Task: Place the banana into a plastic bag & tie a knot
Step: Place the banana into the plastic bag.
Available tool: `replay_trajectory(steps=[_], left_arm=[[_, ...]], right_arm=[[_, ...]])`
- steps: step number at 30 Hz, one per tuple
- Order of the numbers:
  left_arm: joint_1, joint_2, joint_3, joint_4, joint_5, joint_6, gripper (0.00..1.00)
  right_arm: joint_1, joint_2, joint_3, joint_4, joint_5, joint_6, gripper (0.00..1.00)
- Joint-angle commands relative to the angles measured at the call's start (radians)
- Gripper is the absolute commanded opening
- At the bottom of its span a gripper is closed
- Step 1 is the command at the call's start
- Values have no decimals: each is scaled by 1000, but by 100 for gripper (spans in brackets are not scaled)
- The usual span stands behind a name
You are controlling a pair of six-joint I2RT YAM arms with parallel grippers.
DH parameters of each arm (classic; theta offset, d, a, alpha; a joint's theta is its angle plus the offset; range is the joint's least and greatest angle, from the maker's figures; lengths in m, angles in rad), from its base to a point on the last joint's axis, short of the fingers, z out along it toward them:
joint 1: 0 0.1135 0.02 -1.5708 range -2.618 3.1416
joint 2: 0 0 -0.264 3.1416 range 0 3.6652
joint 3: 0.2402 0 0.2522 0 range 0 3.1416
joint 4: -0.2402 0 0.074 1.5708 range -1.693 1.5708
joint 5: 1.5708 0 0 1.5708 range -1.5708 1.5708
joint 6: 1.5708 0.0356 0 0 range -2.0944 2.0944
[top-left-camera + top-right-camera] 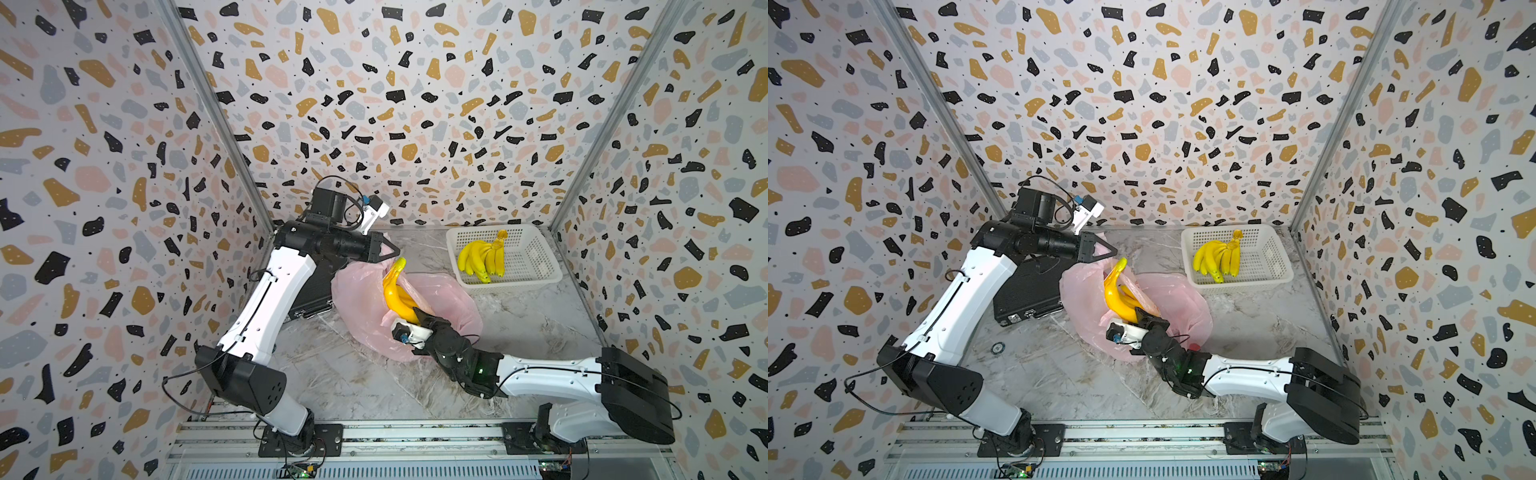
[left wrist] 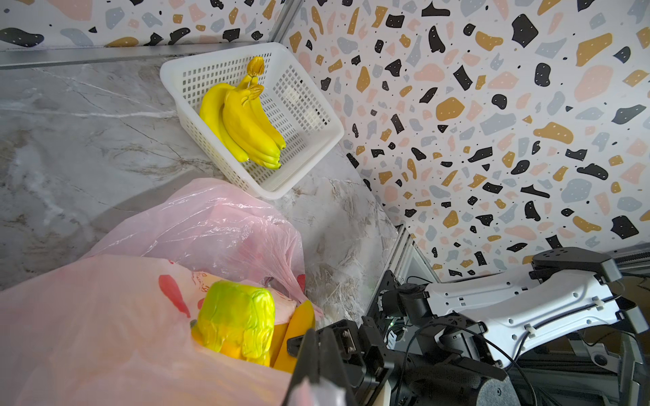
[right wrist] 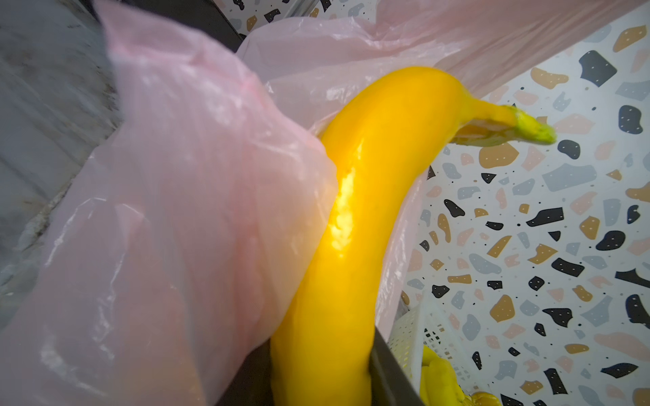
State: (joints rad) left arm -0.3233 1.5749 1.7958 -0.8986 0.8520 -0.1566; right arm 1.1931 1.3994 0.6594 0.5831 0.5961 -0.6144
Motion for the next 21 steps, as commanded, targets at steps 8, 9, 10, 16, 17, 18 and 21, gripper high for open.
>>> replay_trajectory(steps=[8,9,10,16,17,18,21], left_arm=[[2,-16,28,4,35,28,0],[2,-18,27,3,35,31,0],[2,-20,25,3,35,32,0],[6,-28,21,-3,30,36,0],[7,-28,23,-4,29,38,0],[8,-28,25,-7,28,38,0],[10,-29,29,-12,19,42,0]], right_arm=[[43,79,58,31,75,-120,0],[42,71,69,-13,53,-106,0],[43,66,85,-54,38,-90,0],[37,78,153,-231,9,-83,0],[37,88,155,-231,31,-104,0],[37,95,151,-215,50,-118,0],[45,94,116,-113,96,-171,0]])
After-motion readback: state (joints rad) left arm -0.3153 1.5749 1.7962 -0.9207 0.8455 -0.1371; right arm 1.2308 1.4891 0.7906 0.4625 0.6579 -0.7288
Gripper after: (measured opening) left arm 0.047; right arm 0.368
